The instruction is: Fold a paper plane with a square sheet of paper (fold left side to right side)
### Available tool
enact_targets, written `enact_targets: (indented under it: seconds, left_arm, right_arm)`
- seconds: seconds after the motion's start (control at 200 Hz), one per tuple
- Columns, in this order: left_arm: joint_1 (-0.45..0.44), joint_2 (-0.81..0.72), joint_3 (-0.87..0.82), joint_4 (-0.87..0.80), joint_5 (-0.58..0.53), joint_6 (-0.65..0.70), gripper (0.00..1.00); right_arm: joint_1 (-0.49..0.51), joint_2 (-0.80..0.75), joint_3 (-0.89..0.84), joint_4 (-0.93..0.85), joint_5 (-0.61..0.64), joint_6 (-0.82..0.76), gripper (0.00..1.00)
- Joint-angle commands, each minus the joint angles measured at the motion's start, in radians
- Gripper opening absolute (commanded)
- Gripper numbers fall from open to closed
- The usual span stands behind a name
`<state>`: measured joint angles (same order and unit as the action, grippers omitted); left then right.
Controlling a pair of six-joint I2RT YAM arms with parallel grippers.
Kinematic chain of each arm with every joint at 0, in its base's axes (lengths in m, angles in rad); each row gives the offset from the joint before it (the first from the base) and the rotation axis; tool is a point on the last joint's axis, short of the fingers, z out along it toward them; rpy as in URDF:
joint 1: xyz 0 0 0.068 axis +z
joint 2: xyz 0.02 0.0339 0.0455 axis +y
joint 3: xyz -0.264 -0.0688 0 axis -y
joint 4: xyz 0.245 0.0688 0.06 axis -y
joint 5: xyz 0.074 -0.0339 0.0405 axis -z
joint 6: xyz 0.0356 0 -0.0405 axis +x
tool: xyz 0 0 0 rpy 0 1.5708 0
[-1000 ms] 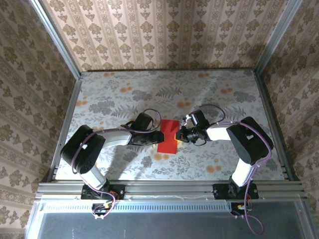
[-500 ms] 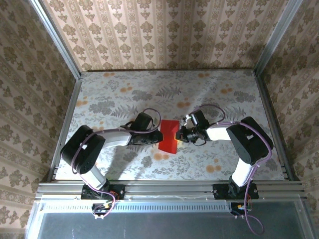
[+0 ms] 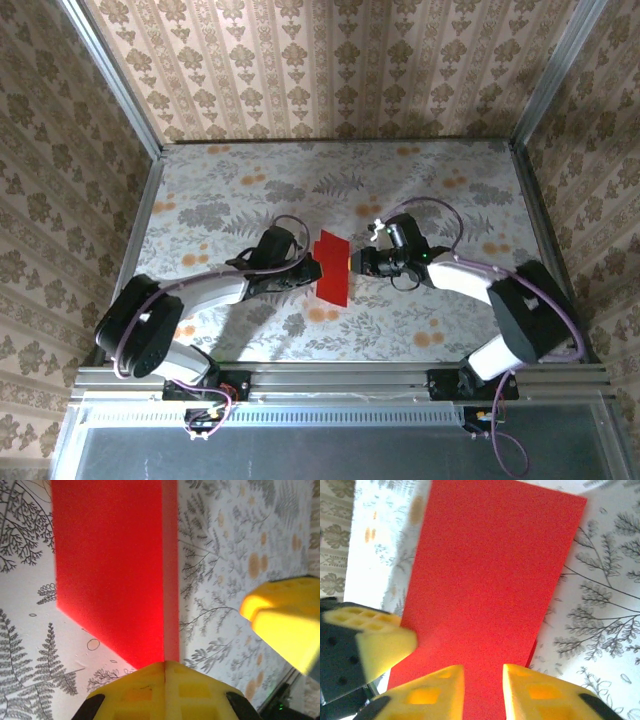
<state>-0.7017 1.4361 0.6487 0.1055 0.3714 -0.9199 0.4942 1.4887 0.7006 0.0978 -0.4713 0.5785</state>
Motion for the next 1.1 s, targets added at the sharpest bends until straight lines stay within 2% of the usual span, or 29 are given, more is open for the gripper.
enact_targets:
  seconds: [0.0, 0.095, 0.215, 0.37, 0.485, 0.6, 0.765, 1.095]
  left_arm:
    - [-0.010, -0.054, -0.028, -0.002, -0.042, -0.102, 0.00]
    - [-0.014, -0.085, -0.048, -0.004, -0.064, -0.152, 0.00]
    - [-0.021, -0.111, -0.070, -0.006, -0.079, -0.200, 0.00]
    - [-0.021, -0.122, -0.071, -0.028, -0.072, -0.210, 0.00]
    - [-0.020, -0.121, -0.064, -0.036, -0.060, -0.211, 0.00]
    - [-0.022, -0.123, -0.063, -0.038, -0.052, -0.211, 0.00]
    - [-0.023, -0.123, -0.061, -0.042, -0.048, -0.214, 0.00]
    - [-0.027, -0.121, -0.058, -0.046, -0.040, -0.219, 0.00]
  right_arm:
    - [0.073, -0.089, -0.054, -0.072, 0.129, -0.109, 0.37]
    - [0.160, -0.193, -0.105, -0.059, 0.232, -0.146, 0.44]
    - [0.294, -0.253, -0.160, -0.025, 0.361, -0.207, 0.53]
    - [0.465, -0.268, -0.176, -0.018, 0.546, -0.346, 0.70]
    - [0.552, -0.237, -0.157, -0.022, 0.671, -0.431, 0.76]
    - [0.589, -0.190, -0.124, -0.031, 0.752, -0.475, 0.77]
    - [0.617, -0.116, -0.067, -0.043, 0.807, -0.529, 0.77]
    - [0.642, 0.021, 0.028, -0.013, 0.861, -0.581, 0.77]
